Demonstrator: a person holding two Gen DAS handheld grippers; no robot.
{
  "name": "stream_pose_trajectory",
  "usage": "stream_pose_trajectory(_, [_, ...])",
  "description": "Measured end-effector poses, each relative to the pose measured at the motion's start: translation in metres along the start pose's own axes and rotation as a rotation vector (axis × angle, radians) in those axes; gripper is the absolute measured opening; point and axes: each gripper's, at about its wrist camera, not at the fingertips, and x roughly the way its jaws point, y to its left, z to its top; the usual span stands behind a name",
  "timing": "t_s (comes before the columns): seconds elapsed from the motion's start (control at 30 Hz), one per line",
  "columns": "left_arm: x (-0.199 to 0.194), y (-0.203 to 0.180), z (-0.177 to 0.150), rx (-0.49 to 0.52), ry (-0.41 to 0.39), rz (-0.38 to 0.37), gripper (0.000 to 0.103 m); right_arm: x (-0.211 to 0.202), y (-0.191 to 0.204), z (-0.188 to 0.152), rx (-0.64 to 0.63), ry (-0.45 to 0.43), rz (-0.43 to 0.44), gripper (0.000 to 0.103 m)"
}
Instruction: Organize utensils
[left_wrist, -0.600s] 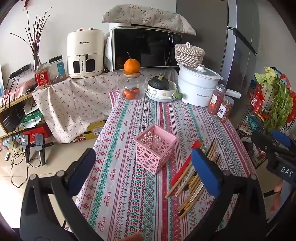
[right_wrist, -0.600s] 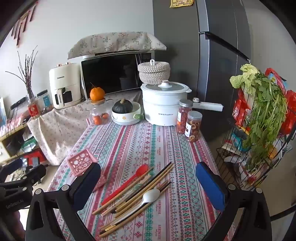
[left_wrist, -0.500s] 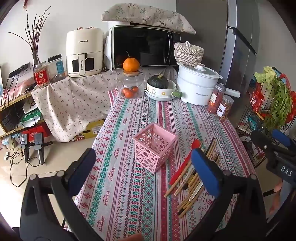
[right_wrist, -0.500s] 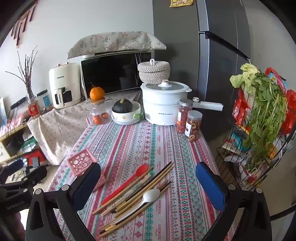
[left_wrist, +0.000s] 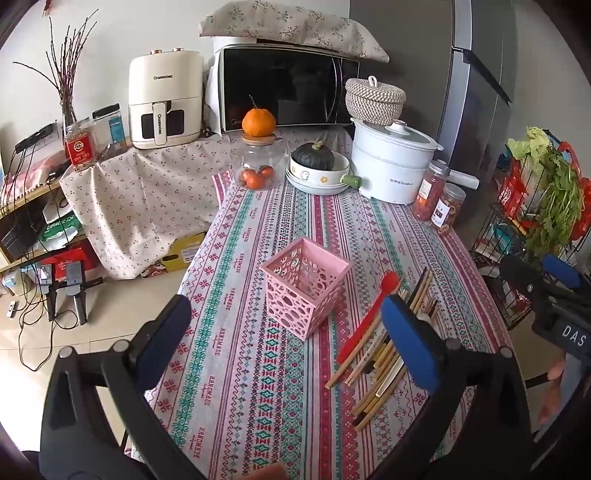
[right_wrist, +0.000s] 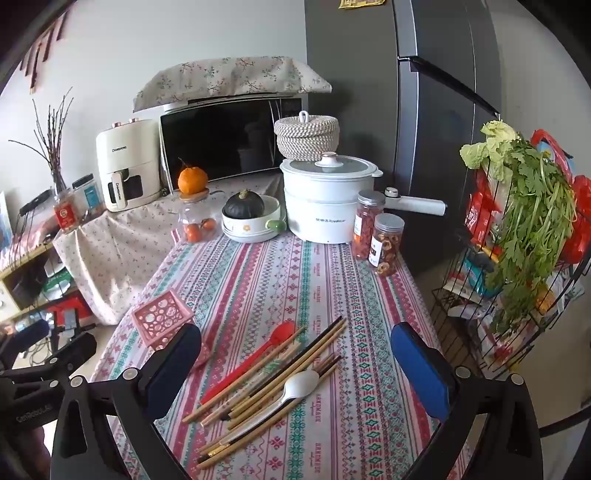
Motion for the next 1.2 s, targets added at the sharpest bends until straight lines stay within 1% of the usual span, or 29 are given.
stream_pose_trajectory(0.4, [0.0021, -0.0006, 0.0000, 0.000, 0.016, -0.009, 0.102, 0.0005, -0.0008, 0.0002, 0.000, 0.004, 0.000, 0.103])
stream_pose_trajectory(0.73, [0.0011, 0.0032, 0.0026, -0.025, 0.021, -0.019, 0.102, 0.0058, -0.0040, -0.0018, 0.021, 0.012, -0.014, 0.103])
stream_pose_trajectory(0.9, [0.0040, 0.0038, 0.0022, -0.026, 0.025, -0.014, 0.102, 0.0048, -0.0041, -0.0018, 0.028, 0.013, -0.002, 0.103])
stream_pose_trajectory(1.2, [0.0034, -0.0012, 0.0008, -0.011, 0.030, -0.029, 0.102, 0.0058, -0.0042, -0.0003, 0.032, 0.022, 0.005, 0.103])
